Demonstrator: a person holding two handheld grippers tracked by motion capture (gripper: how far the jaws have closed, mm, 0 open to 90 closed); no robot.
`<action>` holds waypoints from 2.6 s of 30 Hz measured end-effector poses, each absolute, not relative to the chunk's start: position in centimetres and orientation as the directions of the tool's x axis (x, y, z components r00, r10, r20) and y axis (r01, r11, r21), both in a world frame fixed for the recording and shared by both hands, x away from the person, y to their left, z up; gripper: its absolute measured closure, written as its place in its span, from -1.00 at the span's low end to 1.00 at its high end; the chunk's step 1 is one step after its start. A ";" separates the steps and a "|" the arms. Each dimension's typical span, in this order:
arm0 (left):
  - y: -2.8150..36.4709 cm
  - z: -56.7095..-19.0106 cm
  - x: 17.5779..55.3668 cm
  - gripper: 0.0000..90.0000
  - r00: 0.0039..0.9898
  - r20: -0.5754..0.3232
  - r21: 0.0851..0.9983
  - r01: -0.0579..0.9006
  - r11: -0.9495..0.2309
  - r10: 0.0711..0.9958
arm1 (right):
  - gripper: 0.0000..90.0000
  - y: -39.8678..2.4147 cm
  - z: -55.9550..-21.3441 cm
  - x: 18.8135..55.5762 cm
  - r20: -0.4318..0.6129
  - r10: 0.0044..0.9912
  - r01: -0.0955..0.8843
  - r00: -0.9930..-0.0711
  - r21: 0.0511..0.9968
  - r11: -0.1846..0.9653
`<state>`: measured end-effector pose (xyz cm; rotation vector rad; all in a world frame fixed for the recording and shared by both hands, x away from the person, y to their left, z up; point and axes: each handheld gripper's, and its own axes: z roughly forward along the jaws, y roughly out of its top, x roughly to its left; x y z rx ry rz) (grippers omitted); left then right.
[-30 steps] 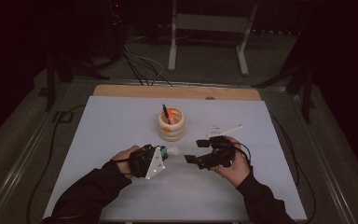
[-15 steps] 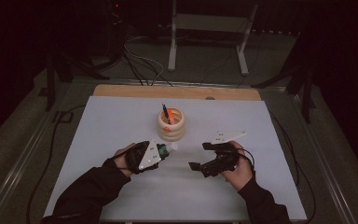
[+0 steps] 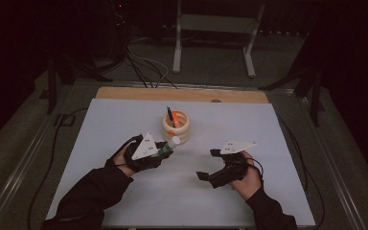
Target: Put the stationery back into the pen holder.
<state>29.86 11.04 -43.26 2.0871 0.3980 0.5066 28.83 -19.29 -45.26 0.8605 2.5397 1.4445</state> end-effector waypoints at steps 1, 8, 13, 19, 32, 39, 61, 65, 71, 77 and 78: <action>11.1 -43.2 30.0 0.48 0.863 0.179 0.857 0.099 -0.506 0.472 | -1.00 -19.4 -45.3 28.8 0.186 0.516 0.422 -0.836 0.819 0.390; 11.6 -42.3 30.8 0.48 0.870 0.074 0.896 0.156 -0.415 0.488 | -1.00 -20.1 -45.7 28.4 0.172 0.524 0.410 -0.834 0.829 0.381; 11.8 -41.9 31.3 0.48 0.869 0.001 0.917 0.197 -0.347 0.494 | -1.00 -20.4 -46.3 28.1 0.151 0.534 0.397 -0.832 0.835 0.382; 12.0 -41.8 31.9 0.48 0.860 -0.085 0.929 0.251 -0.272 0.503 | -1.00 -20.6 -46.9 27.7 0.122 0.546 0.373 -0.829 0.848 0.377; 13.2 -43.6 32.8 0.48 0.827 -0.205 0.933 0.326 -0.150 0.523 | -1.00 -21.1 -47.2 27.7 0.124 0.575 0.357 -0.808 0.881 0.312; 13.1 -42.9 33.1 0.48 0.824 -0.195 0.939 0.314 -0.143 0.531 | -1.00 -21.1 -47.3 27.7 0.133 0.571 0.365 -0.810 0.877 0.313; 12.3 -40.6 34.9 0.48 0.829 -0.194 0.948 0.296 -0.117 0.524 | -1.00 -21.2 -47.2 27.7 0.145 0.566 0.365 -0.812 0.882 0.298; 12.1 -40.0 35.5 0.48 0.828 -0.193 0.948 0.295 -0.117 0.527 | -1.00 -21.1 -47.2 27.7 0.145 0.566 0.368 -0.812 0.879 0.302; 11.6 -39.4 36.0 0.48 0.829 -0.184 0.952 0.285 -0.115 0.528 | -1.00 -21.2 -47.2 27.7 0.147 0.565 0.366 -0.812 0.882 0.297; 11.0 -38.8 36.7 0.48 0.829 -0.183 0.954 0.280 -0.109 0.529 | -1.00 -21.2 -47.1 27.7 0.147 0.564 0.366 -0.812 0.881 0.298; 10.9 -38.7 36.7 0.48 0.828 -0.177 0.955 0.276 -0.113 0.532 | -1.00 -21.2 -47.1 27.7 0.147 0.564 0.366 -0.813 0.881 0.298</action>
